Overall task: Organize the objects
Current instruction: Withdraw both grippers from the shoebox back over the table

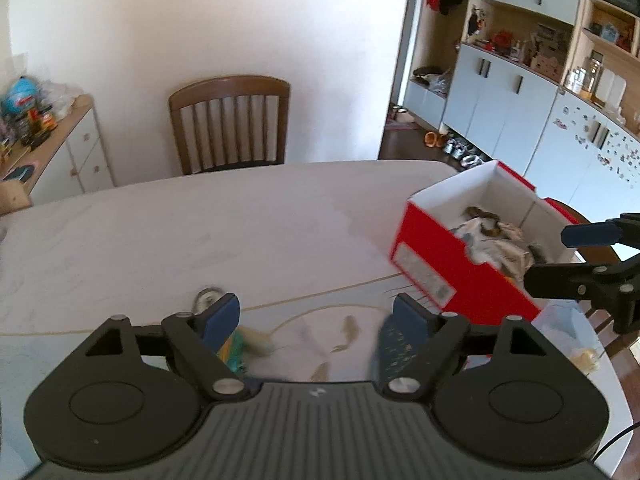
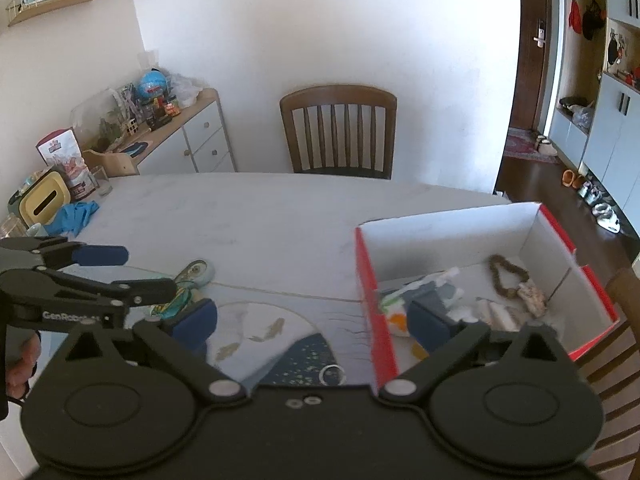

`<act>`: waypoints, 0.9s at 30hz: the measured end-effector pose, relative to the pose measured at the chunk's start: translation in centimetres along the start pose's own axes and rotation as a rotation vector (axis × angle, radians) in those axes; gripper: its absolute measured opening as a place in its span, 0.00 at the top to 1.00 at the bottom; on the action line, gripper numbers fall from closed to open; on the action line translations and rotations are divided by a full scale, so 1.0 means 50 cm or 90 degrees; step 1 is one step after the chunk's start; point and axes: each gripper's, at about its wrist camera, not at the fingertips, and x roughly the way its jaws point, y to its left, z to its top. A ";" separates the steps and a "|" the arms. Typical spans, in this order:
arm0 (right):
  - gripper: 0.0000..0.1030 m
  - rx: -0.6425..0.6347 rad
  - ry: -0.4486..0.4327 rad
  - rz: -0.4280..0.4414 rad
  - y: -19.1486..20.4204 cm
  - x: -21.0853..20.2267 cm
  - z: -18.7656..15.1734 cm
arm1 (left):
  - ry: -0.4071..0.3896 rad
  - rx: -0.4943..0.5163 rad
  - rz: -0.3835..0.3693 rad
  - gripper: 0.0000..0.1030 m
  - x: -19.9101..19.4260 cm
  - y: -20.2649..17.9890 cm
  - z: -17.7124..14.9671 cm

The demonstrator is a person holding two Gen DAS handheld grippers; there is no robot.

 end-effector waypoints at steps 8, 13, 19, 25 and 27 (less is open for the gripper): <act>0.02 -0.012 0.018 0.017 0.073 0.051 -0.012 | 0.007 -0.015 0.035 0.03 0.010 0.103 -0.039; 0.02 -0.051 0.036 0.036 0.134 0.087 -0.019 | 0.012 -0.038 0.054 0.03 0.026 0.167 -0.061; 0.02 -0.098 0.057 0.058 0.211 0.142 -0.032 | 0.032 -0.071 0.042 0.03 0.063 0.232 -0.074; 0.02 -0.129 0.079 0.073 0.268 0.206 -0.048 | 0.063 -0.079 0.051 0.03 0.118 0.273 -0.088; 0.03 -0.138 0.088 0.078 0.280 0.228 -0.053 | 0.068 -0.086 0.055 0.03 0.132 0.287 -0.093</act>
